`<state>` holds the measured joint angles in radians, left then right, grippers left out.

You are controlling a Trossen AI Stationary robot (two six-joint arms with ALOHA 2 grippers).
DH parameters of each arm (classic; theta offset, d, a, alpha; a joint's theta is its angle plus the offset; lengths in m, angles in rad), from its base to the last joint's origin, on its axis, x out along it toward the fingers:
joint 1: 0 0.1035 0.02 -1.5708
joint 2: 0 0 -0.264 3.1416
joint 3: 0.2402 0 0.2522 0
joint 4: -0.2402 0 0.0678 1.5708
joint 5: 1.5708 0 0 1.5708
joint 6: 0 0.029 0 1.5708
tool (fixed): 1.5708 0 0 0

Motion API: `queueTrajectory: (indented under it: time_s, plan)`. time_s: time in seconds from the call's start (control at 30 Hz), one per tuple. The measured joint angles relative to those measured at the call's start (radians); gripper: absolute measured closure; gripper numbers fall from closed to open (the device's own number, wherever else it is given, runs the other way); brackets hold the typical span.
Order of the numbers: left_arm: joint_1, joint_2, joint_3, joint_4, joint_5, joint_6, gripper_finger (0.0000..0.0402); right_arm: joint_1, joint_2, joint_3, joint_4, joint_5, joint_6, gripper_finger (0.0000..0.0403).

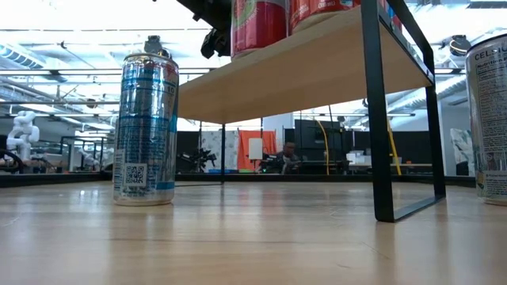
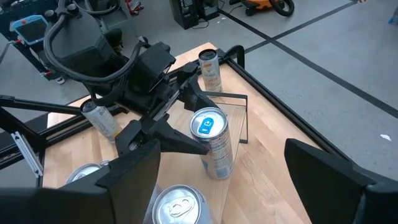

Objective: Place canned beverage on shelf
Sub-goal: Put the top blue soda can on the shelf

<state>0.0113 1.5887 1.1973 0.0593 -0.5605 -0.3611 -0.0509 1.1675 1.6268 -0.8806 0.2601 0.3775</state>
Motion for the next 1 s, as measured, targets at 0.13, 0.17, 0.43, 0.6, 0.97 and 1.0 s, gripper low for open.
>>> queueTrajectory:
  time_s: [0.13,0.17,0.43,0.6,0.97,1.0]
  plan:
    - [0.000,-0.006,0.000,-0.003,-0.018,0.000,0.0044,0.000,0.000,0.000,0.000,0.000,0.000,0.0081]
    - [0.000,-0.011,0.000,-0.005,-0.019,0.000,0.0036,0.000,0.000,0.000,0.000,0.000,0.000,0.0081]
    - [-0.015,-0.115,0.000,-0.035,-0.022,0.000,0.0020,0.000,0.012,0.001,-0.015,0.000,0.003,0.0082]
    - [-0.022,-0.201,0.000,-0.159,-0.034,-0.083,0.0020,-0.003,0.079,0.001,-0.034,-0.067,-0.010,0.0109]
    - [0.017,-0.255,-0.001,-0.378,0.039,-0.250,0.0050,-0.077,0.258,0.000,0.006,-0.171,-0.040,0.0256]
    - [0.018,-0.255,-0.001,-0.377,0.046,-0.261,0.0055,-0.092,0.269,0.000,0.009,-0.200,-0.039,0.0272]
